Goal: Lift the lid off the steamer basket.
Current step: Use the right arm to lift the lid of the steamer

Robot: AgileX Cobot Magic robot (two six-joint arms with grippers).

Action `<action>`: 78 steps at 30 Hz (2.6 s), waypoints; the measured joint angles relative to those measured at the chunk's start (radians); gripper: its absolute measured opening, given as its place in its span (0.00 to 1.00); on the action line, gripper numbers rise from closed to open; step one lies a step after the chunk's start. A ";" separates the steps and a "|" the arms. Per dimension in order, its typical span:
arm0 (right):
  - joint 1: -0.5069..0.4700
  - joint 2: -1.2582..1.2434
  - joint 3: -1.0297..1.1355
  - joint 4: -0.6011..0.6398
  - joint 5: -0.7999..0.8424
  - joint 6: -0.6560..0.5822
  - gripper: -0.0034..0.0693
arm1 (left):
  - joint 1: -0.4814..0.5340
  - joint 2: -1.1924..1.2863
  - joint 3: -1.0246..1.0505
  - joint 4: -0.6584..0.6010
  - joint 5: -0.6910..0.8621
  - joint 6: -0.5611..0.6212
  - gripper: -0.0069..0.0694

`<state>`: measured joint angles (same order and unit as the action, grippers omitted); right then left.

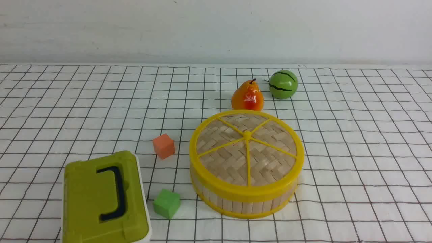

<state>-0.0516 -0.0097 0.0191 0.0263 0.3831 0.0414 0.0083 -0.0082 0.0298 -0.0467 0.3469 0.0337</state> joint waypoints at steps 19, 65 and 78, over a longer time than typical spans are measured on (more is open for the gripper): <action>0.000 0.000 0.000 0.000 0.000 0.000 0.16 | 0.000 0.000 0.000 0.000 0.000 0.000 0.40; 0.000 0.007 -0.066 0.987 -0.027 -0.293 0.21 | 0.000 0.000 0.000 0.000 0.000 0.000 0.40; 0.011 0.750 -0.926 0.537 0.660 -0.514 0.02 | 0.000 0.000 0.000 0.000 0.000 0.000 0.40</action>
<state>-0.0411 0.7399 -0.9066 0.5628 1.0428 -0.4731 0.0083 -0.0082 0.0298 -0.0467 0.3469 0.0337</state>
